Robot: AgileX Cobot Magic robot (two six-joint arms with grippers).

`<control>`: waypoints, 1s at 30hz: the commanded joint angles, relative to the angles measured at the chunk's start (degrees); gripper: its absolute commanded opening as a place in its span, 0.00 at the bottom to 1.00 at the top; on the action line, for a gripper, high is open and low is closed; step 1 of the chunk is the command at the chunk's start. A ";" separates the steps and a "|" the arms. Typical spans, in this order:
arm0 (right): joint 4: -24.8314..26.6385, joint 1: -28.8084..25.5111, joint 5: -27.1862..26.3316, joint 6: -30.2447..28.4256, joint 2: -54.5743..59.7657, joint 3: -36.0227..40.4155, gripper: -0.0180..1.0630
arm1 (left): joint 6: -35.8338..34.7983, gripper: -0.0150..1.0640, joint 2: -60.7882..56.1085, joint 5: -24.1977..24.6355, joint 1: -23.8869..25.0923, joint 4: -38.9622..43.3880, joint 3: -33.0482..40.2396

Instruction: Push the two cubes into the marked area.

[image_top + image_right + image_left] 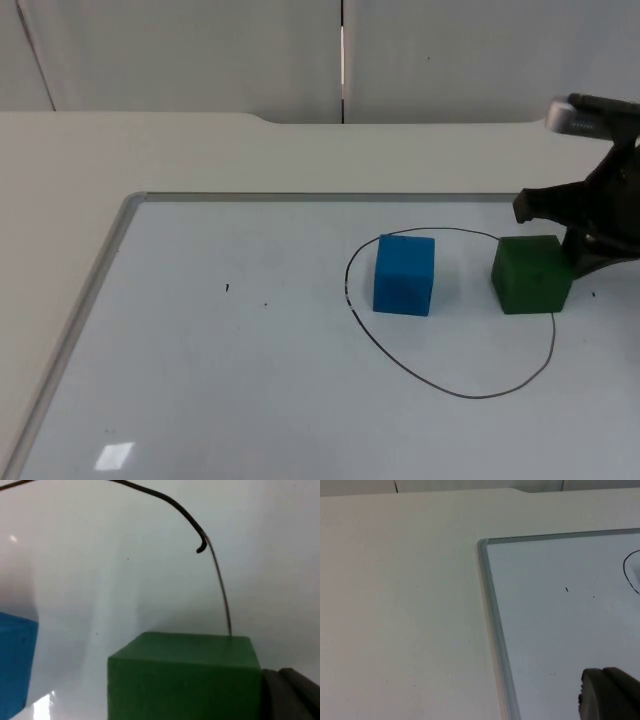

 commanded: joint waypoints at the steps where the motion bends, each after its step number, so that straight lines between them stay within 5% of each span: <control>1: 0.95 0.28 0.15 0.16 -0.07 -0.08 0.02 | -0.10 0.01 -0.23 -0.80 0.12 -0.37 0.35; 20: 0.28 6.14 -3.59 0.16 -0.07 -0.08 0.02 | -0.10 0.01 -0.23 -0.80 0.12 -0.37 0.35; 30: -11.78 5.30 -0.55 3.94 -5.30 -0.08 0.02 | -0.10 0.01 -0.23 -0.80 0.12 -0.37 0.35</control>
